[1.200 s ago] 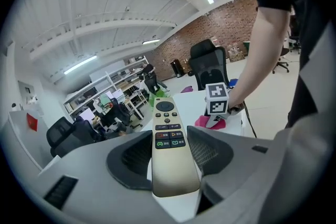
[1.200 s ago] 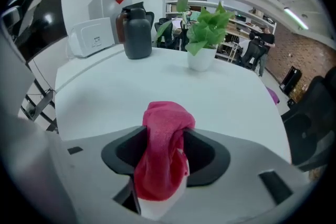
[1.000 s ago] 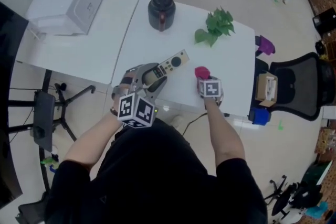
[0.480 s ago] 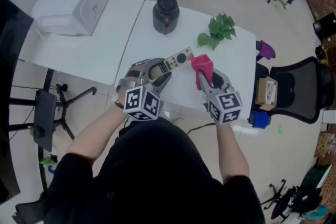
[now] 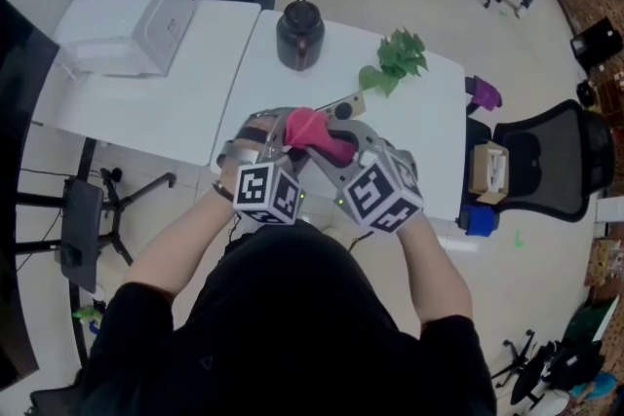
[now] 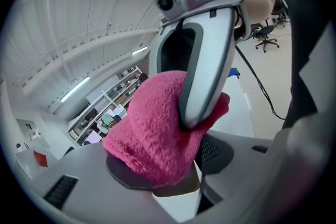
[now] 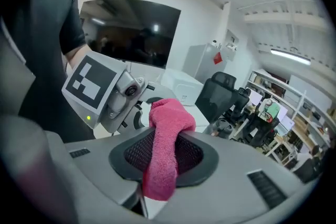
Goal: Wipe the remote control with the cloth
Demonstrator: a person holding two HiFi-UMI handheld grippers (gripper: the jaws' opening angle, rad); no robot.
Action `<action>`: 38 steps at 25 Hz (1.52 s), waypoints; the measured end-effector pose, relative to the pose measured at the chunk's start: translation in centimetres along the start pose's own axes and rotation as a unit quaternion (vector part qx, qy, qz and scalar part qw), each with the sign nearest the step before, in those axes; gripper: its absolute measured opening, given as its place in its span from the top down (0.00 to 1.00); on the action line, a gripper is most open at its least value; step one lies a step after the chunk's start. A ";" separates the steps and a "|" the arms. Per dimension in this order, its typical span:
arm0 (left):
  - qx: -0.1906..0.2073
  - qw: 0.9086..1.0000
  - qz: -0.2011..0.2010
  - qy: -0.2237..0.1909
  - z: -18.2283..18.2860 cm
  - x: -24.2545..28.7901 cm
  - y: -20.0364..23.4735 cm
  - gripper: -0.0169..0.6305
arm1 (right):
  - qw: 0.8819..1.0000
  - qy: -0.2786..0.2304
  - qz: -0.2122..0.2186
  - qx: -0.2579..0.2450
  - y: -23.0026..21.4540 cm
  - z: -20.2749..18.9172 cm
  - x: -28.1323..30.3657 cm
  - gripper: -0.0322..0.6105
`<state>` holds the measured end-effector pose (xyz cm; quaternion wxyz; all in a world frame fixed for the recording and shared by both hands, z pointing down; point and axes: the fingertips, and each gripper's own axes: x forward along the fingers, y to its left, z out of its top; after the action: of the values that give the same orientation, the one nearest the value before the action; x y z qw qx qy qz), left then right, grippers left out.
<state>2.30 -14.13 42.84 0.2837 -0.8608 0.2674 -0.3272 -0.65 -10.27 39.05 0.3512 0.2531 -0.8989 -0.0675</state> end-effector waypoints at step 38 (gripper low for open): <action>-0.526 0.806 -0.115 -0.246 3.0 -4.1 4.2 0.65 | 0.867 -0.330 -0.128 0.350 -10.7 -3.1 -12.7 0.79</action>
<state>0.63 -13.45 36.45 -0.1955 -0.9543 0.2189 0.0560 13.69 -12.92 30.58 -0.0898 0.4354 -0.8867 0.1272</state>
